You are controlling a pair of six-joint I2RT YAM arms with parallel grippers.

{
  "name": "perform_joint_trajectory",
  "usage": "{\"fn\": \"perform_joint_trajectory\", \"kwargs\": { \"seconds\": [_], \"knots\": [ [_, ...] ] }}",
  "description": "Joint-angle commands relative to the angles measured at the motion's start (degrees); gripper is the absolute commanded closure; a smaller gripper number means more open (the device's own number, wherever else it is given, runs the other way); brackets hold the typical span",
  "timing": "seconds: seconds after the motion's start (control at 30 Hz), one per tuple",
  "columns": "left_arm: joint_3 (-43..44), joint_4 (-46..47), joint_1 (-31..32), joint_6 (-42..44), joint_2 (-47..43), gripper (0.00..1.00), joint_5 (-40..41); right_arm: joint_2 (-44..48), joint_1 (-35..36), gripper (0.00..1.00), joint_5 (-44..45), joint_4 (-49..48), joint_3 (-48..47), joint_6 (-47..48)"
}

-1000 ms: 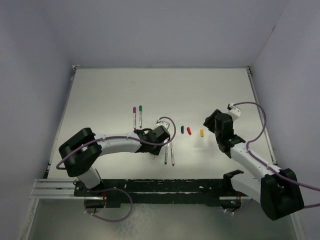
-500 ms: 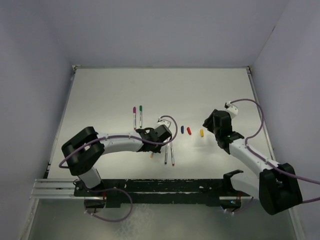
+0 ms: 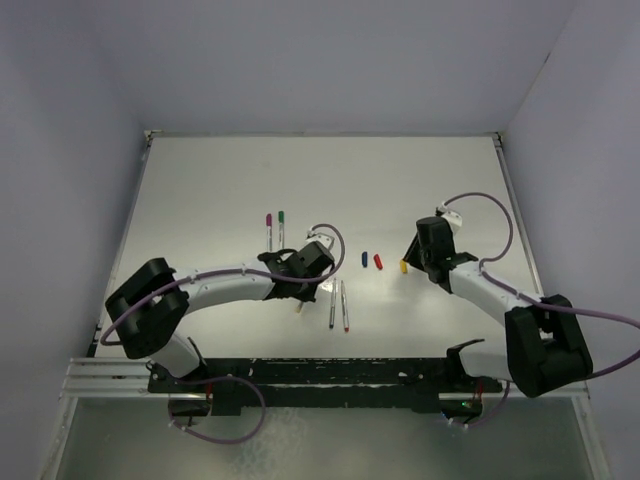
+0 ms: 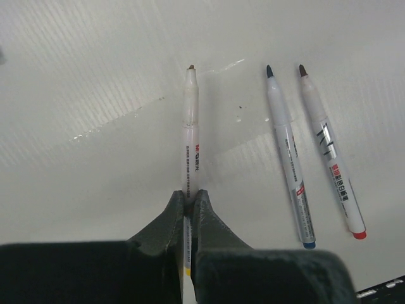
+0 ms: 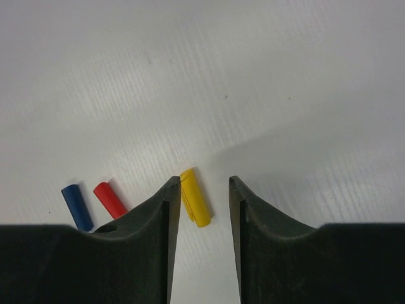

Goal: Insert the pens into the pen caps

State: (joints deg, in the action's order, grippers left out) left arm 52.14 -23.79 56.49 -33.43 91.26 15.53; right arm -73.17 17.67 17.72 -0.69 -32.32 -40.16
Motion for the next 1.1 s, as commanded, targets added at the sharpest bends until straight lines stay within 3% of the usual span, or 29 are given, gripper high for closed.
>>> {"fn": "perform_joint_trajectory", "kwargs": {
  "seconds": [0.0,0.17,0.8,1.07],
  "knots": [
    [-0.7,2.2,-2.9,0.1,-4.4,1.0,-4.4,-0.9,-0.1,0.58,-2.2,1.5,-3.3,1.6],
    [-0.8,1.6,-3.7,0.6,-5.4,1.0,-4.5,-3.4,-0.1,0.51,-4.3,1.5,-3.8,2.4],
    [-1.1,3.3,-5.1,0.9,-5.6,1.0,-6.1,-11.6,0.2,0.56,-8.2,6.5,-7.7,5.2],
    [-1.5,4.8,-5.8,1.3,-5.4,1.0,-7.3,-12.7,2.9,0.53,-2.8,13.5,-9.4,4.6]
  ]
}}
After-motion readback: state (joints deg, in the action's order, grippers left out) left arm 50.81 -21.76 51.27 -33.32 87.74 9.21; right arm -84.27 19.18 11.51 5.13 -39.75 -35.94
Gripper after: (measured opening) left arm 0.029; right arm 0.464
